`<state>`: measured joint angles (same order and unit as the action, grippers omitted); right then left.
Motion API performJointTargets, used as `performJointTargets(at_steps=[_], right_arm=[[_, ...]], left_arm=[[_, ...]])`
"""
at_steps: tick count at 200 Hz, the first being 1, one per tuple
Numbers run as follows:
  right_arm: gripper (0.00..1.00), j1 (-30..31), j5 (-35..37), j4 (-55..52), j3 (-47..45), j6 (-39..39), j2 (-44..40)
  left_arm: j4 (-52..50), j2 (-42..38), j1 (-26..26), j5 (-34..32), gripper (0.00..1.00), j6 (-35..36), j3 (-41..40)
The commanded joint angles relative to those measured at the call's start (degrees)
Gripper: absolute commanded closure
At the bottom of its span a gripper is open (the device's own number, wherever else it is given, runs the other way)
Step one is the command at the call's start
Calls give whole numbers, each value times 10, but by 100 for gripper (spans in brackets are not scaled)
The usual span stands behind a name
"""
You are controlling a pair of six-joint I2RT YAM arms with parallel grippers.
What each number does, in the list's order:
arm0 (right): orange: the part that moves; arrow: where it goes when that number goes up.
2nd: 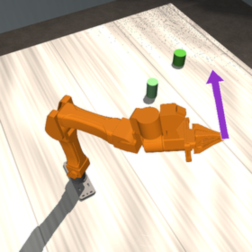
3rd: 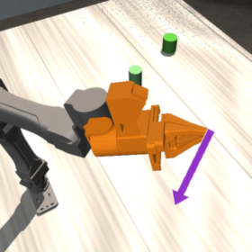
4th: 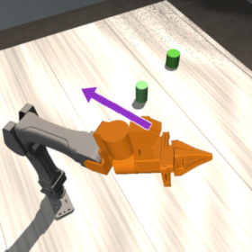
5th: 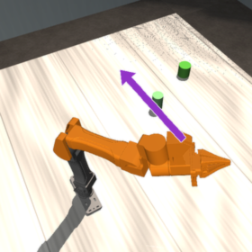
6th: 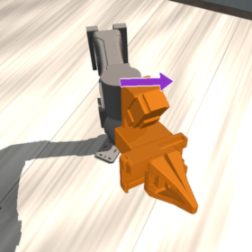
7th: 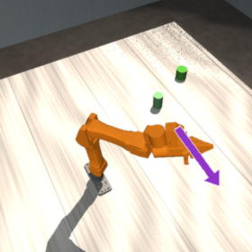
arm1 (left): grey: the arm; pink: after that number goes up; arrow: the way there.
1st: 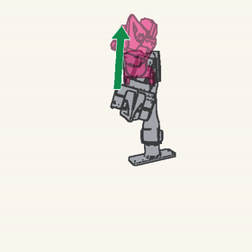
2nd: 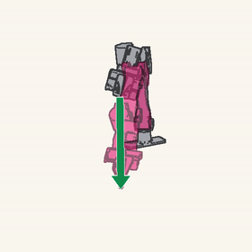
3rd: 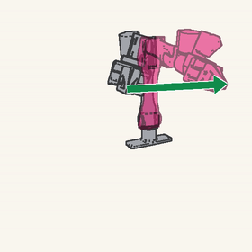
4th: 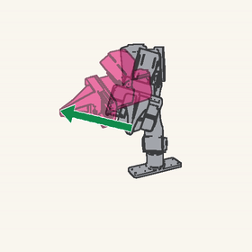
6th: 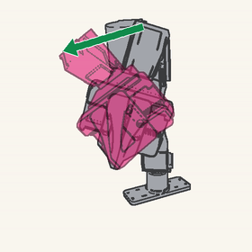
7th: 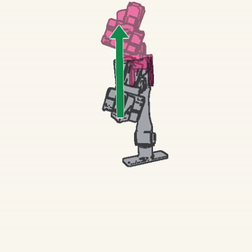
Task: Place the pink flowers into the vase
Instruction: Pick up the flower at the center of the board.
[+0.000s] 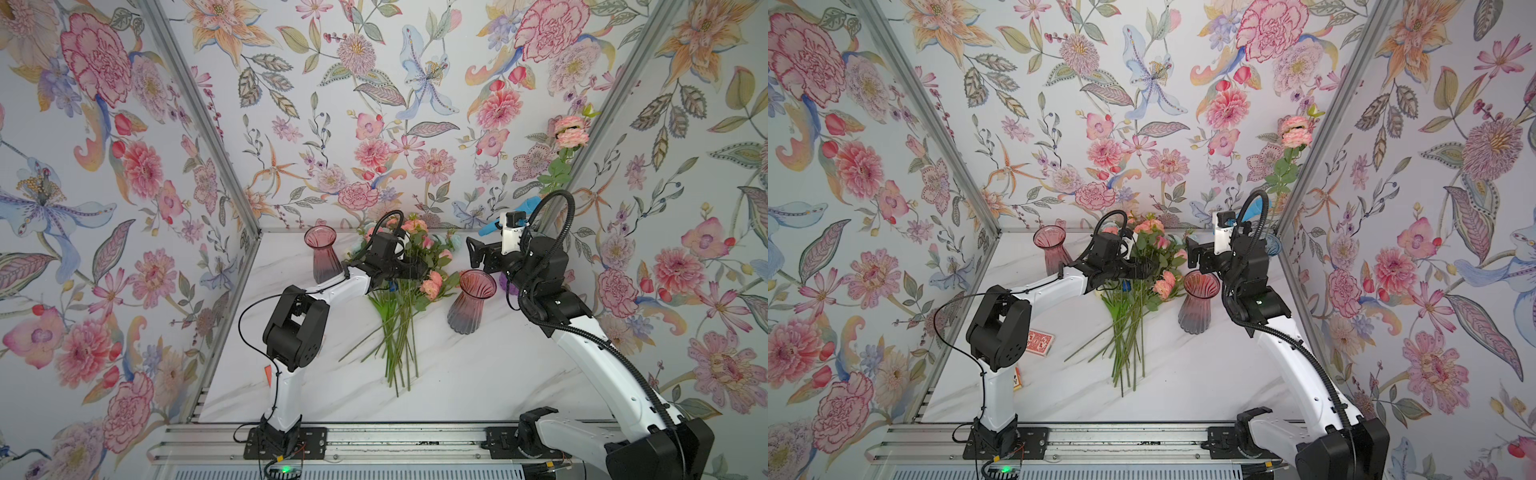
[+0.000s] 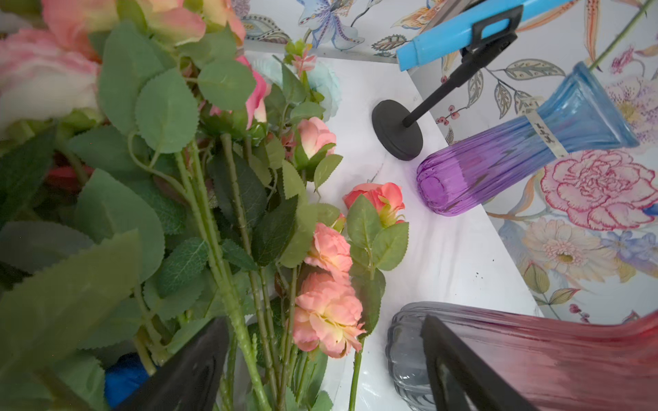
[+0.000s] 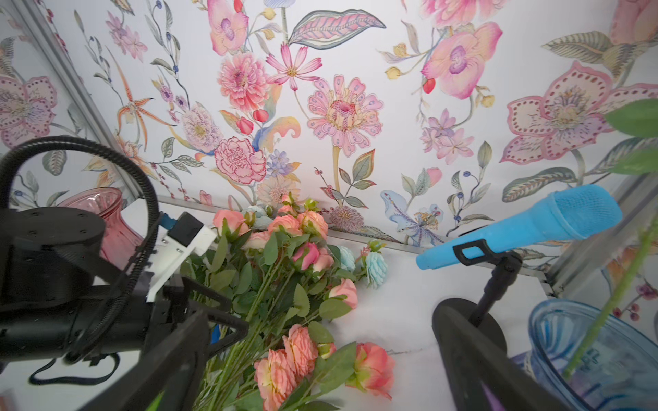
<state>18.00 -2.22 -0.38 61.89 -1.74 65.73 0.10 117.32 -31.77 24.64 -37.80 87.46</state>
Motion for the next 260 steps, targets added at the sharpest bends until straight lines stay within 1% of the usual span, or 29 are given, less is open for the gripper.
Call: performJointTargets(at_steps=[1, 47, 61, 74, 89, 104, 151, 209, 225, 243, 260], right_arm=[[1, 10, -21, -9, 22, 12, 3], [1, 22, -13, -3, 14, 14, 6], [1, 24, -8, 1, 8, 14, 5], [1, 25, -7, 3, 4, 14, 3], [1, 24, -4, 3, 4, 14, 2], [1, 25, -5, 3, 5, 15, 1], [1, 27, -5, 3, 3, 12, 0], [1, 32, -4, 3, 1, 10, -2], [1, 33, -4, 4, 2, 9, 0], [1, 34, -3, 4, 2, 9, -2], [1, 36, 0, 4, 0, 9, -5]], left_arm=[[-6, 27, 5, 26, 17, -52, 39], [-26, 50, 6, 20, 23, -59, 64], [-30, 57, 6, 22, 26, -61, 68], [-33, 60, 6, 19, 30, -62, 65], [-34, 59, 6, 8, 31, -60, 59], [-34, 58, 7, -2, 34, -59, 54], [-28, 75, 7, 2, 37, -68, 43], [-31, 85, 7, -8, 38, -62, 41], [-29, 91, 8, -7, 40, -64, 42], [-27, 99, 7, -6, 46, -65, 46], [-27, 104, 7, -7, 48, -65, 50]])
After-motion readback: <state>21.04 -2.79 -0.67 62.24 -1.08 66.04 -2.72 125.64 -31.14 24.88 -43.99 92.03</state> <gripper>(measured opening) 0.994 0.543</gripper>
